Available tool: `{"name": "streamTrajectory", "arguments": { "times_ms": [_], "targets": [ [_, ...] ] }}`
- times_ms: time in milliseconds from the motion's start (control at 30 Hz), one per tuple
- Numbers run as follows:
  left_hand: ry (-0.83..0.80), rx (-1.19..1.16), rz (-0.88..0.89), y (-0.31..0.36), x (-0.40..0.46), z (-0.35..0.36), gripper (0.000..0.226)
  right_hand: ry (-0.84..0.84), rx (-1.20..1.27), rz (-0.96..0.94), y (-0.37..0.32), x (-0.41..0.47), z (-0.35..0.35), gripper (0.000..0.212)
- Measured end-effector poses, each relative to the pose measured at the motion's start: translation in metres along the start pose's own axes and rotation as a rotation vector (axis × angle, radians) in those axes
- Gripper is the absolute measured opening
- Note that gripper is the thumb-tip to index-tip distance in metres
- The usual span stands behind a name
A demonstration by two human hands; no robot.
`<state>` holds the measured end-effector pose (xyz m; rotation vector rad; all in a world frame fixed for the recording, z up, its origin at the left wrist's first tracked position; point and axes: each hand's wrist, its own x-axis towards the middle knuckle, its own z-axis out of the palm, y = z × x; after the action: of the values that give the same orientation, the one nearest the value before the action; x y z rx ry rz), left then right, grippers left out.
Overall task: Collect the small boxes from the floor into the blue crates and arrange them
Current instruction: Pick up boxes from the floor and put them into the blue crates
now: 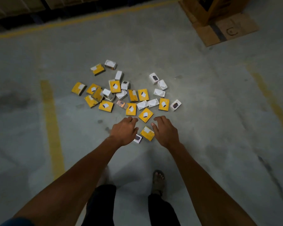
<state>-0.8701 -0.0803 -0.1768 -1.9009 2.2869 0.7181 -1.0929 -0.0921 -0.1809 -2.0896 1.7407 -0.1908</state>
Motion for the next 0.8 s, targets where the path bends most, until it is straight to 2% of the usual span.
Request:
{"name": "streamTrajectory", "arguments": {
  "times_ms": [267, 467, 633, 800],
  "targets": [
    [-0.034, -0.065, -0.126, 0.012, 0.044, 0.16, 0.044, -0.175, -0.047, -0.076, 0.1, 0.022, 0.13, 0.034],
    [-0.022, -0.033, -0.131, -0.03, 0.1, 0.293, 0.046, -0.237, -0.085, -0.065, 0.153, 0.046, 0.269, 0.044],
    [-0.07, 0.017, -0.143, -0.078, 0.14, 0.403, 0.065, -0.233, -0.124, -0.059, 0.195, 0.065, 0.386, 0.055],
    [-0.173, 0.098, -0.105, -0.121, 0.177, 0.498, 0.091, -0.278, -0.166, 0.0, 0.226, 0.094, 0.488, 0.078]
  ]
}}
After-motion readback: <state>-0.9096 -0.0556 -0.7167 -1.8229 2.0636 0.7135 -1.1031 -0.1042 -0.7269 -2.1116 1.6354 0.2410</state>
